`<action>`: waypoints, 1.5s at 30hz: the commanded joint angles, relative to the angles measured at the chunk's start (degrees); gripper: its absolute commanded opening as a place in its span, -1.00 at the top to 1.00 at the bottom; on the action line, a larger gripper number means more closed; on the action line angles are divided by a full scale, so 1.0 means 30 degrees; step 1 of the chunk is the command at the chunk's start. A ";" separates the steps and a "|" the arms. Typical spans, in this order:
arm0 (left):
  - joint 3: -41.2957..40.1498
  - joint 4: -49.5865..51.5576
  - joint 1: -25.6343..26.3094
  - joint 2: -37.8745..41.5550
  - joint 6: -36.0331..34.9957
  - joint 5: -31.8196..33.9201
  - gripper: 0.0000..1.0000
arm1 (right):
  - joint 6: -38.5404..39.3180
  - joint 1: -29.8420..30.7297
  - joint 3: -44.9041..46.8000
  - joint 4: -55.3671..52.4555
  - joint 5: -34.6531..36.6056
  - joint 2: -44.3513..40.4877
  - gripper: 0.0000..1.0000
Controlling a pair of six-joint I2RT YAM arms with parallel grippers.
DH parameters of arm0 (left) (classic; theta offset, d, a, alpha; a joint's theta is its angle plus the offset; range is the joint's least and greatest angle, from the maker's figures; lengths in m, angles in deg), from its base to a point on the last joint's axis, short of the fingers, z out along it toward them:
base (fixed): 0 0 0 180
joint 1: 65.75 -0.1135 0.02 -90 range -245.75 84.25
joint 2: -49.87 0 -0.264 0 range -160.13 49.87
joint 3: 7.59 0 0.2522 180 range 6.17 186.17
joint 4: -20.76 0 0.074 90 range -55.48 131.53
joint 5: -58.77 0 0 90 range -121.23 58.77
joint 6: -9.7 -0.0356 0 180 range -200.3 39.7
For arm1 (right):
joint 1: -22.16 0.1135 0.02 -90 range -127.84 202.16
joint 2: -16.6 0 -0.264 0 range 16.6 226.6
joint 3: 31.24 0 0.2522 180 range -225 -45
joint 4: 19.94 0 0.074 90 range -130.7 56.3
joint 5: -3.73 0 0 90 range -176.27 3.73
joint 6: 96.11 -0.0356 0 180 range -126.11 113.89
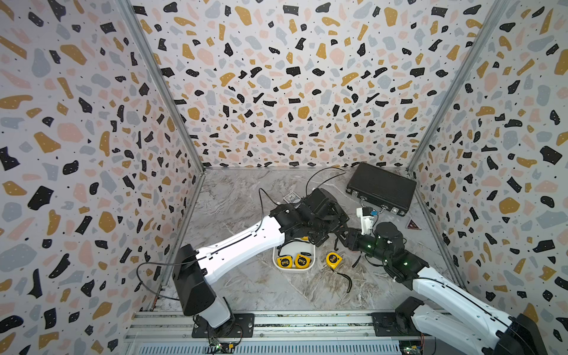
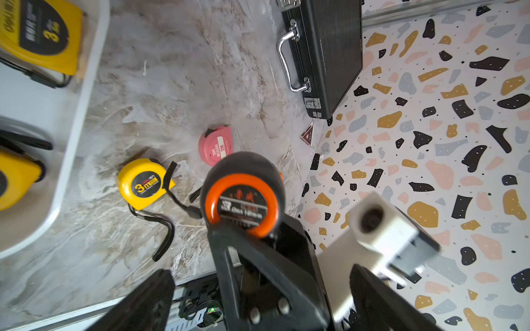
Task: Take the tape measure out of the storage box
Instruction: Place the tape measure at the center of the board.
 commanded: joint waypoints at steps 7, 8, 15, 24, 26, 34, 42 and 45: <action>-0.1658 0.3181 -0.1216 0.3164 -0.2833 0.3361 -1.00 | -0.1772 -0.0861 -0.1080 0.4099 -0.1448 0.4371 0.49; -0.1881 0.3302 -0.1308 0.3394 -0.3048 0.3527 -1.00 | -0.1925 -0.1051 -0.1212 0.4232 -0.1544 0.4875 0.48; -0.2954 0.3496 -0.1539 0.4078 -0.3314 0.3692 -1.00 | -0.3006 -0.1880 -0.2104 0.4489 -0.3116 0.8592 0.45; -0.3365 0.3351 -0.1539 0.4087 -0.3402 0.3538 -1.00 | -0.4891 -0.2305 -0.1904 0.5406 -0.4167 1.0764 0.42; -0.3437 0.3361 -0.1538 0.4057 -0.3431 0.3521 -1.00 | -0.4841 -0.2336 -0.2008 0.4991 -0.4190 1.0892 0.41; -0.3729 0.3149 -0.1539 0.3941 -0.3407 0.3431 -1.00 | -0.4899 -0.2398 -0.2368 0.4362 -0.4747 1.1770 0.36; -0.3870 0.3024 -0.1537 0.3866 -0.3498 0.3434 -1.00 | -0.4606 -0.2444 -0.2559 0.3257 -0.4861 1.1978 0.24; -0.3957 0.2992 -0.1539 0.3864 -0.3461 0.3440 -1.00 | -0.4489 -0.2463 -0.2658 0.2810 -0.4981 1.2123 0.14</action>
